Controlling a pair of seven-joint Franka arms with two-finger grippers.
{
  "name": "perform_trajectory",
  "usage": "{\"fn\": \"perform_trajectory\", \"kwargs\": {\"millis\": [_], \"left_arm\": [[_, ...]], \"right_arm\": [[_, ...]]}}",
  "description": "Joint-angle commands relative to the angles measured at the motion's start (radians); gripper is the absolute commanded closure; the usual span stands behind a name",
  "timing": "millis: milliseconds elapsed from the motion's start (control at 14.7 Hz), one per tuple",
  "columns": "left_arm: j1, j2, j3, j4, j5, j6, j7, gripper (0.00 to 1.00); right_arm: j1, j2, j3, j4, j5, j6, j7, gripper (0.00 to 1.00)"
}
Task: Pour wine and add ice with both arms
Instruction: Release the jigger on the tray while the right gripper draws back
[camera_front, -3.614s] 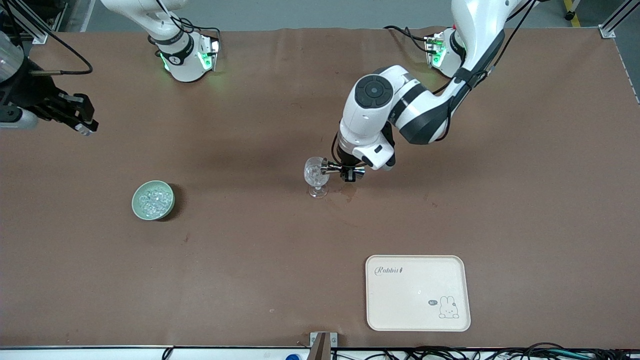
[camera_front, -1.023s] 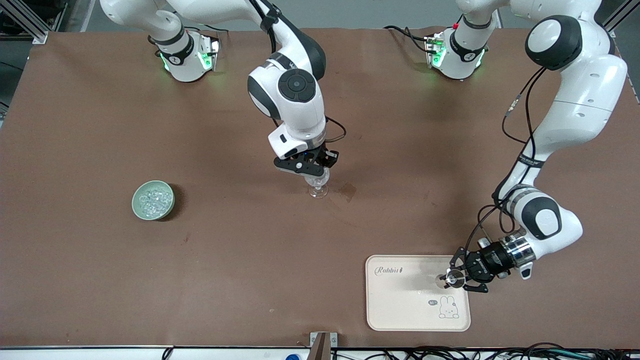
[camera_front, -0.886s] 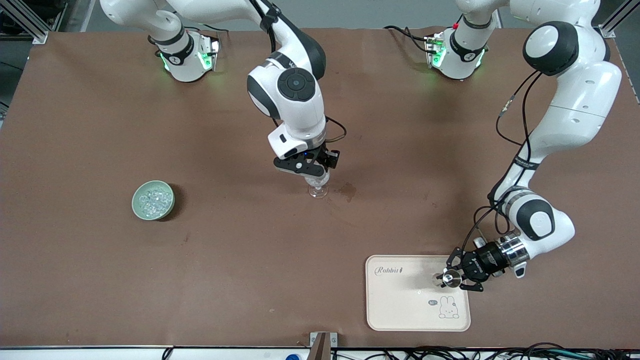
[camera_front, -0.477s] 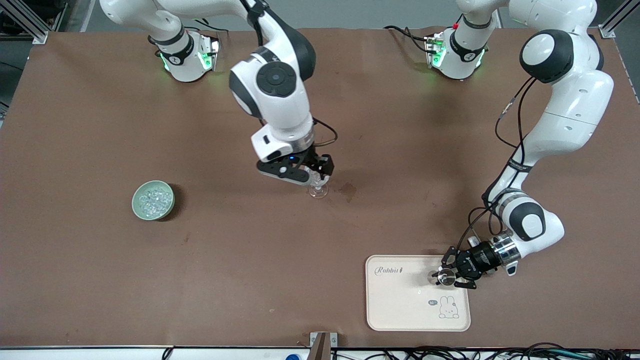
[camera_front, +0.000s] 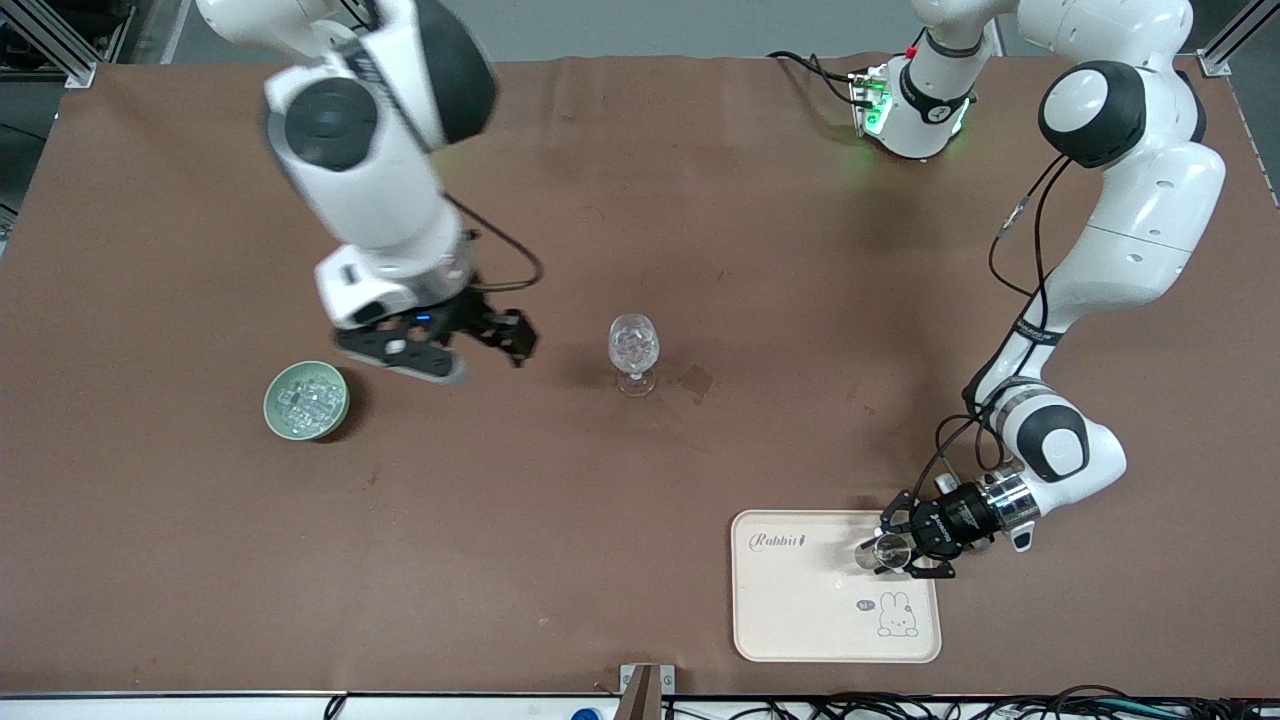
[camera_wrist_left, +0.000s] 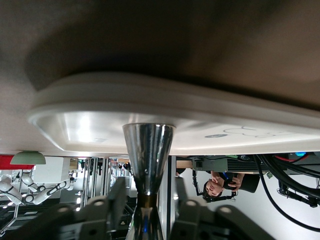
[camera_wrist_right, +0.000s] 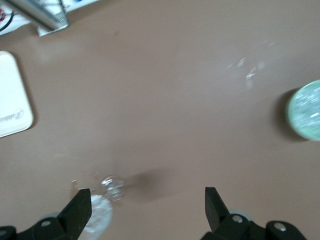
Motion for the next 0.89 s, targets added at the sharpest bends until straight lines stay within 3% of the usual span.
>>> {"fn": "perform_trajectory", "kwargs": {"millis": [0,136,273,545,818], "left_arm": [[-0.010,-0.001,0.007,0.014,-0.017,0.009,0.023,0.00],[0.002,-0.040,0.008,0.008,0.025,0.009,0.017,0.00],[0.049,-0.103,0.014,-0.062,0.125,-0.008,0.006,0.00],[0.114,-0.249,0.014,-0.182,0.445,-0.087,0.004,0.00],[0.144,-0.364,0.013,-0.176,0.729,-0.280,0.001,0.00]], "right_arm": [[-0.143,-0.093,0.020,-0.082,-0.010,-0.019,-0.165,0.00],[-0.232,-0.145,0.020,-0.144,-0.010,-0.016,-0.285,0.00],[-0.319,-0.188,0.022,-0.193,-0.010,-0.018,-0.399,0.00],[-0.451,-0.268,0.020,-0.288,-0.010,-0.021,-0.577,0.01],[-0.498,-0.319,0.020,-0.316,-0.010,-0.076,-0.646,0.01]]}}
